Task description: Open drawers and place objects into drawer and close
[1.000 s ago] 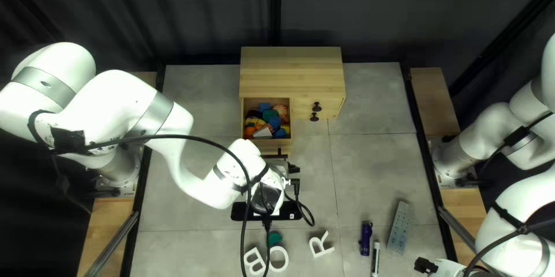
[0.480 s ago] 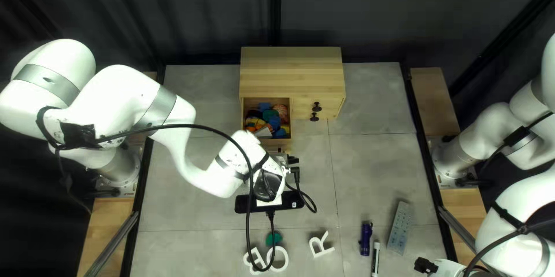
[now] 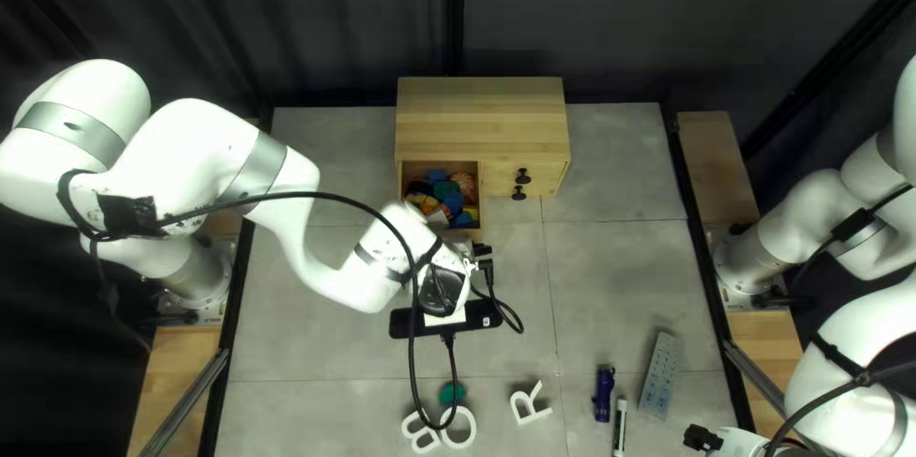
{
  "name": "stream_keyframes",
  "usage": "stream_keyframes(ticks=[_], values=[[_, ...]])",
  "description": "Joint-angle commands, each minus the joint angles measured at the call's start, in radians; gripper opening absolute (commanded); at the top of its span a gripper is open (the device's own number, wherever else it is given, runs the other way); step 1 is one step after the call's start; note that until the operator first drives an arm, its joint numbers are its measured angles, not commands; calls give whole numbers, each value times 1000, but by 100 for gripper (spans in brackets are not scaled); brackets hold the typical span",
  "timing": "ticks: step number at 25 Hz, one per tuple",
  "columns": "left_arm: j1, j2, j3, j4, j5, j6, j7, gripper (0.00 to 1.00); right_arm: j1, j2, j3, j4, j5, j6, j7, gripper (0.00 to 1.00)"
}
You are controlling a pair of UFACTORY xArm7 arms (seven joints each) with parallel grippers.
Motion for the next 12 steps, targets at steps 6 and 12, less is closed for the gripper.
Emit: stream_keyframes(ticks=[6, 12], values=[[1, 4, 5, -1, 17, -1, -5, 100, 0, 0, 0, 0, 0, 0, 0, 100], [0, 3, 5, 1, 20, -1, -5, 100, 0, 0, 0, 0, 0, 0, 0, 100]])
